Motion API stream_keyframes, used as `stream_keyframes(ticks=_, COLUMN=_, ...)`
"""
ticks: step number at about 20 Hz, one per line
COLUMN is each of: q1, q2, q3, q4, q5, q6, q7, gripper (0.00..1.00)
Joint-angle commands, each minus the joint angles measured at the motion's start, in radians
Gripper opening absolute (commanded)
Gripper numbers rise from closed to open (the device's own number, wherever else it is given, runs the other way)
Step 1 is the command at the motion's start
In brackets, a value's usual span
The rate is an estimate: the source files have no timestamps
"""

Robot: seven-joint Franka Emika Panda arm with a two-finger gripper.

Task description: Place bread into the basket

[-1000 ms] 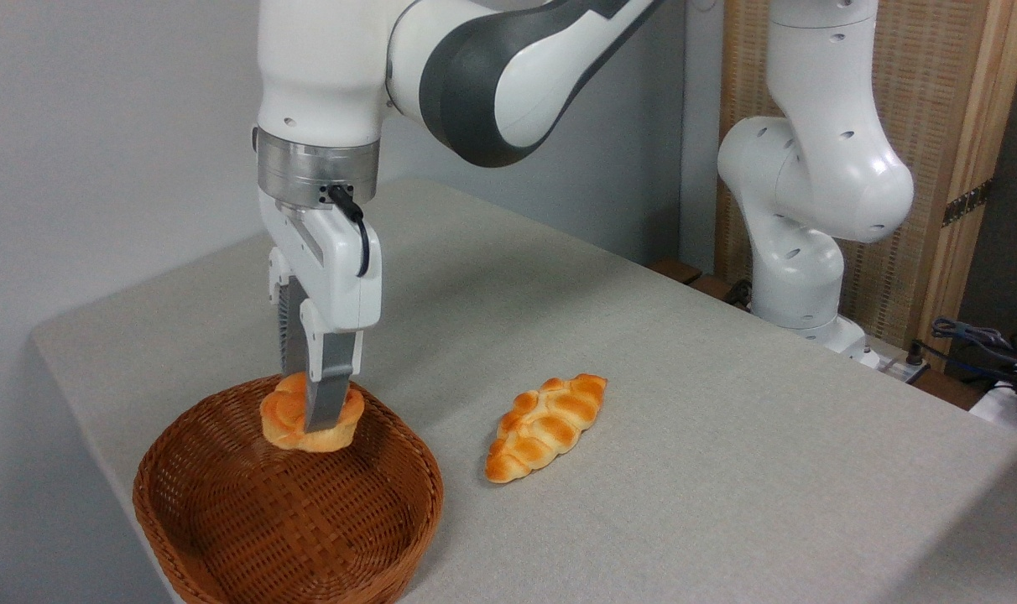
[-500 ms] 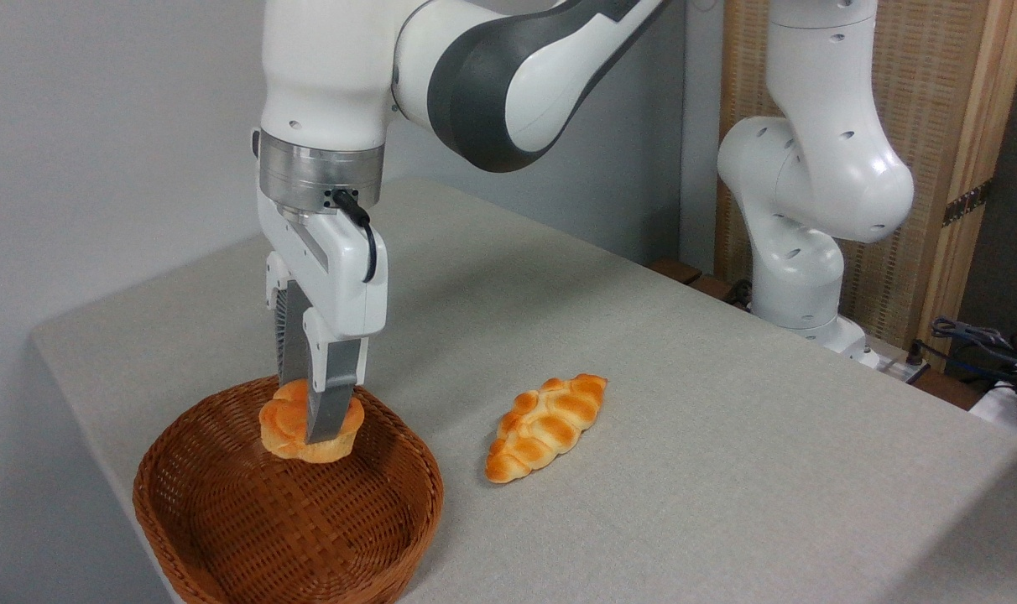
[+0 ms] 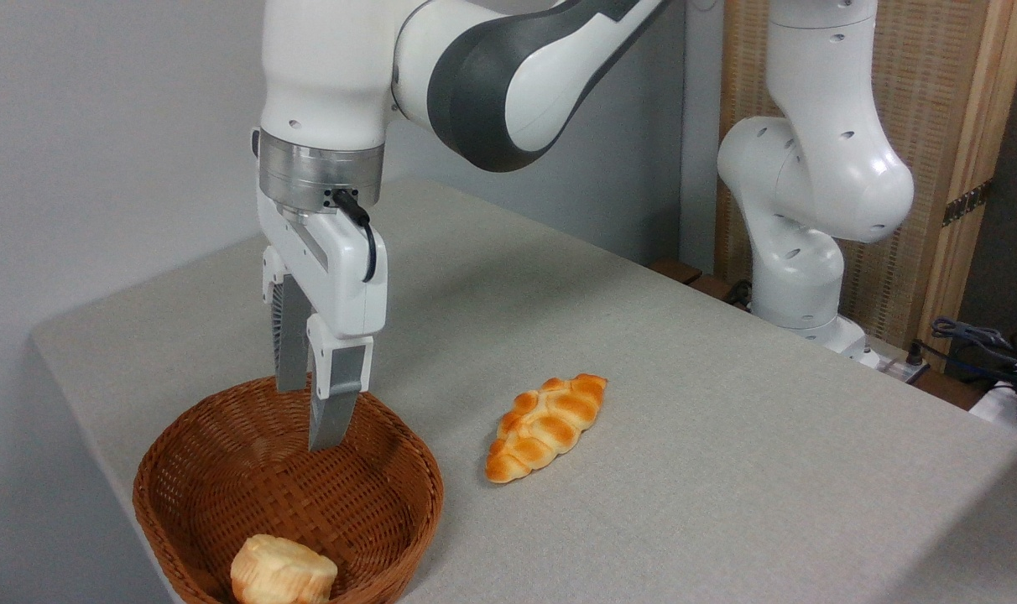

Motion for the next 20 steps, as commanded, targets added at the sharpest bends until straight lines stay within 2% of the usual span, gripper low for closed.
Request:
stream_keyframes(ticks=1, q1=-0.008, q2=-0.008, q3=0.012, q4=0.005, q5=-0.012, q6=0.007, q7=-0.009, gripper=1.00)
stream_keyframes(ticks=4, q1=-0.003, q2=-0.034, q3=0.020, q4=0.005, q5=-0.011, q6=-0.011, q7=-0.050, gripper=1.00)
stream_keyframes(ticks=9, q1=-0.001, q2=-0.092, q3=0.053, q4=0.005, q5=-0.009, q6=-0.187, q7=-0.116, gripper=1.00)
stream_keyframes(ticks=11, q1=-0.001, q2=-0.097, q3=0.055, q4=0.005, q5=-0.009, q6=-0.213, q7=-0.142, gripper=1.00)
stream_keyframes(ticks=15, q1=-0.001, q2=-0.098, q3=0.052, q4=0.005, q5=-0.009, q6=-0.215, q7=-0.214, gripper=1.00)
stream_keyframes(ticks=20, q1=-0.001, q2=-0.097, q3=0.053, q4=0.005, q5=-0.009, q6=-0.217, q7=-0.208, gripper=1.00)
